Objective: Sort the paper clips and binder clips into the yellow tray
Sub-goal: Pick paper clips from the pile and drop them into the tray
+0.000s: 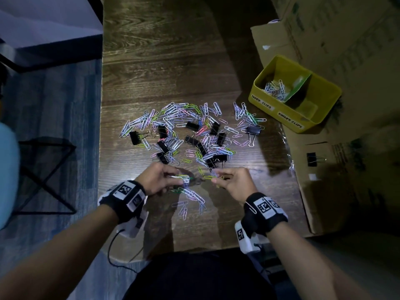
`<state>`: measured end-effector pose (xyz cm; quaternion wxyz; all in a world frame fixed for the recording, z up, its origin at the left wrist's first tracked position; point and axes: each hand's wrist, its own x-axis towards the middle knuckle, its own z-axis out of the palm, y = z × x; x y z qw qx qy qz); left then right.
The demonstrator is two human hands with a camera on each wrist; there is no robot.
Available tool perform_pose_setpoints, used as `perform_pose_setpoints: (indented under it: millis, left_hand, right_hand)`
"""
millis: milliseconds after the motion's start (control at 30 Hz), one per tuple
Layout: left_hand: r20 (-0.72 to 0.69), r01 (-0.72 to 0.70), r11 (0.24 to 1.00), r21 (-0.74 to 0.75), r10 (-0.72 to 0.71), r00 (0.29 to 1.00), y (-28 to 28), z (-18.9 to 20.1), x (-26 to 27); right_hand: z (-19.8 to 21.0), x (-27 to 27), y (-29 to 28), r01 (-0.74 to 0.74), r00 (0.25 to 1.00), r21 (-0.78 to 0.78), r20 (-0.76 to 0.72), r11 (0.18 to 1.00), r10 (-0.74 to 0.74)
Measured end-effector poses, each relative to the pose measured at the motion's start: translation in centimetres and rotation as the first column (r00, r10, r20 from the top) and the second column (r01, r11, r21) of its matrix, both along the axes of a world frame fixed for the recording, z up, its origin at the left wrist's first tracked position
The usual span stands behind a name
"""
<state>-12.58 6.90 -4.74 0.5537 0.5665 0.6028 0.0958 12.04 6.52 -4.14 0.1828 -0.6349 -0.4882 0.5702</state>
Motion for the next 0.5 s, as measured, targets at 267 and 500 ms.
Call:
perform_pose_setpoints:
  millis: [267,500]
  left_hand:
    - [0.341,-0.085,0.996,0.008,0.077,0.937,9.9,7.9,7.5]
    - [0.334,-0.14,0.976,0.164,0.079,0.939,21.4,9.8,19.3]
  right_hand:
    - [6.8,6.3,6.7,0.358,0.902,0.132,-0.304,0.924,-0.306]
    - [8.9,10.6,12.8,0.473,0.861,0.276,-0.348,0.837,-0.371]
